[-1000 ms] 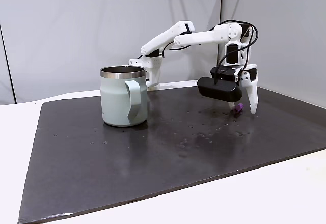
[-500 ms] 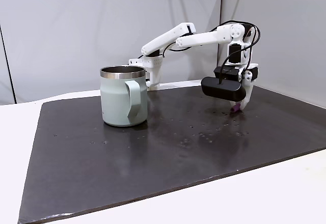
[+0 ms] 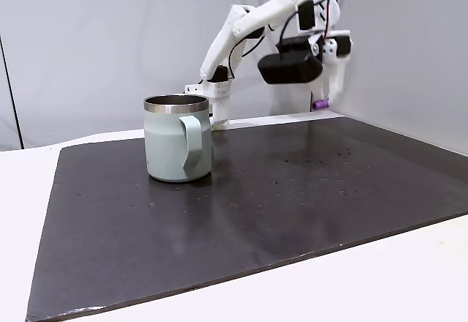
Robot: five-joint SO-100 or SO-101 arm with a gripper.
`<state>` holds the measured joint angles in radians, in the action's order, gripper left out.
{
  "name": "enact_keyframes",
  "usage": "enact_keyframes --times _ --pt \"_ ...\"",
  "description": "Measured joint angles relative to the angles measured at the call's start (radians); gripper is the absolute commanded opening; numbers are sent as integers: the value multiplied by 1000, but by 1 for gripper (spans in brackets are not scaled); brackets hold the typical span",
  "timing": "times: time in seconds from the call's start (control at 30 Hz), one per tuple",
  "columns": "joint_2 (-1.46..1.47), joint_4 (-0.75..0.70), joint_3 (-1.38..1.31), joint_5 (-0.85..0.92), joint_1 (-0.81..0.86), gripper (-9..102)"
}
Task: Grasp a pengrip and put it in the cup.
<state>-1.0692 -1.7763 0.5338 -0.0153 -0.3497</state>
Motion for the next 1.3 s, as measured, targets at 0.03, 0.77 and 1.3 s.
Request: enact_keyframes --times 0.03,0.77,1.3 --pt "-51 -3 25 3 20 0" --pt "-525 -21 225 534 673 0" --pt "-479 -15 296 764 795 0"
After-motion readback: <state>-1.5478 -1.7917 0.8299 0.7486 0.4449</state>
